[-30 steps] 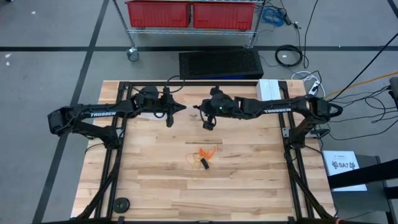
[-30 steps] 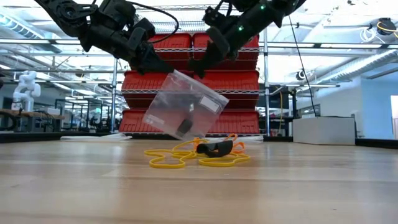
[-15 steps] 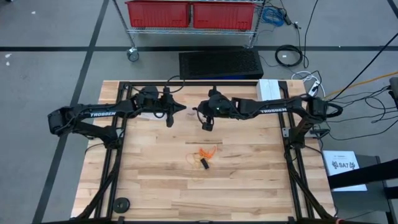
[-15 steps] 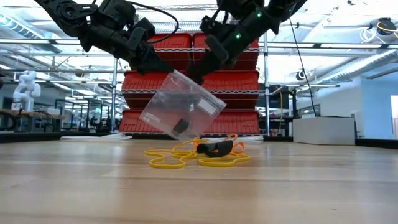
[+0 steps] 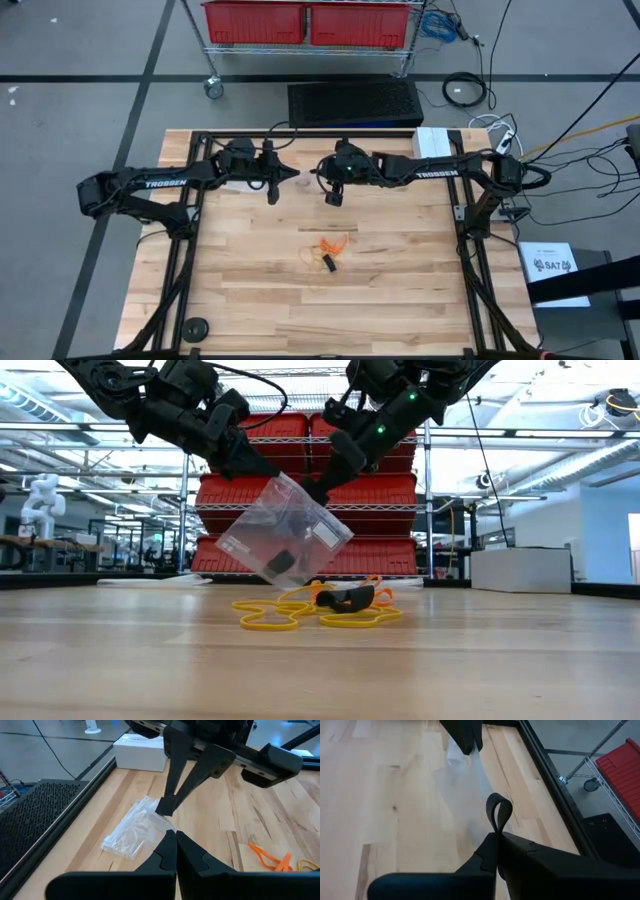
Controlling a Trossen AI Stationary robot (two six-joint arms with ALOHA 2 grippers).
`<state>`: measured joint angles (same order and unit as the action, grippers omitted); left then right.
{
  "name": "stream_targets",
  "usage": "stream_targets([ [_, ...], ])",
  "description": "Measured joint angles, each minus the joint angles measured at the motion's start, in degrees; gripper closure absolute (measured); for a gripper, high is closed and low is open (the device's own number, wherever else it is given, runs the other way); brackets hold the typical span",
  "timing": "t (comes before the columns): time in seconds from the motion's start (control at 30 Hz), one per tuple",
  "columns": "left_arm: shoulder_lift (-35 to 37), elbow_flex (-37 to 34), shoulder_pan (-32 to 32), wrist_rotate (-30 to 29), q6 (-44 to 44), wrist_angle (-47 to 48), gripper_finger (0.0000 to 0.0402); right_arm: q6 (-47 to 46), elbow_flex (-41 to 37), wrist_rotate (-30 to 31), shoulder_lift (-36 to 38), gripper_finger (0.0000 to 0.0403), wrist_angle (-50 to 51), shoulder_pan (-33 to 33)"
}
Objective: Sort rubber bands
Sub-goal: Put the black rubber band into the open transparent zip bag
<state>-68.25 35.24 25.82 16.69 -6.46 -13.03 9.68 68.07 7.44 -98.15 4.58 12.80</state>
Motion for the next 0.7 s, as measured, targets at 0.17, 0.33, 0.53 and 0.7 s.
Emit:
stream_targets([
  [0.17,0.00,0.00,0.00,0.00,0.00,0.04,0.0402,1.06,0.00,0.00,0.72,0.0403,-0.14,0.00],
  [0.33,0.00,0.00,0.02,0.00,0.00,0.08,0.0402,1.47,-0.02,0.04,1.65,0.0403,0.73,-0.02],
  [0.53,0.00,0.00,0.01,0.00,0.00,0.06,0.0402,2.79,0.00,0.48,1.79,0.0403,0.68,-0.11],
  [0.7,0.02,0.00,0.01,-0.02,0.01,0.08,0.0402,3.01,0.00,0.06,1.79,0.0403,0.40,-0.27],
])
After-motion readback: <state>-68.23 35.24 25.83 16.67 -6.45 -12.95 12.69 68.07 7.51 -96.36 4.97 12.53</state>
